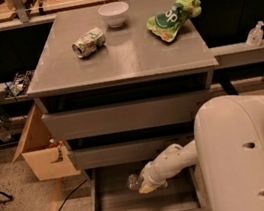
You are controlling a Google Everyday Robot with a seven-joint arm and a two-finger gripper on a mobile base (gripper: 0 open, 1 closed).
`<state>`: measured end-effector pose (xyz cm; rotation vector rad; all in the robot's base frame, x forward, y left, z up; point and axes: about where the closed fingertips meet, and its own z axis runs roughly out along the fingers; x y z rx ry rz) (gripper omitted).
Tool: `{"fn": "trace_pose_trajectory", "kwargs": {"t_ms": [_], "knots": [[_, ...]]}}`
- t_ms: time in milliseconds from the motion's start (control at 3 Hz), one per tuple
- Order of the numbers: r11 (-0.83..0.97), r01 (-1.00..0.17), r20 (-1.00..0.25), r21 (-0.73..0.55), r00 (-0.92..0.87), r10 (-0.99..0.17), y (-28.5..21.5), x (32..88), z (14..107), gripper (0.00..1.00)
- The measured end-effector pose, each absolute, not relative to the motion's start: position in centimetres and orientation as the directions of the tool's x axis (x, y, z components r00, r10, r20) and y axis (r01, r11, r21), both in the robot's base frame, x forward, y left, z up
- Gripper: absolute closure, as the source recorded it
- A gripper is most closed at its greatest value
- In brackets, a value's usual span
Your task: Place water bottle into bottom drawer
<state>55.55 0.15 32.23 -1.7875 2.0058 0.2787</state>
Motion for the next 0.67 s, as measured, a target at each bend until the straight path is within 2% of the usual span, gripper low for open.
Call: {"fn": "trace_pose_trajectory", "kwargs": {"t_ms": [667], "knots": [[0.143,-0.984,-0.437,-0.105,-0.083,-0.896,0.7,57.3,27.5,1.0]]}}
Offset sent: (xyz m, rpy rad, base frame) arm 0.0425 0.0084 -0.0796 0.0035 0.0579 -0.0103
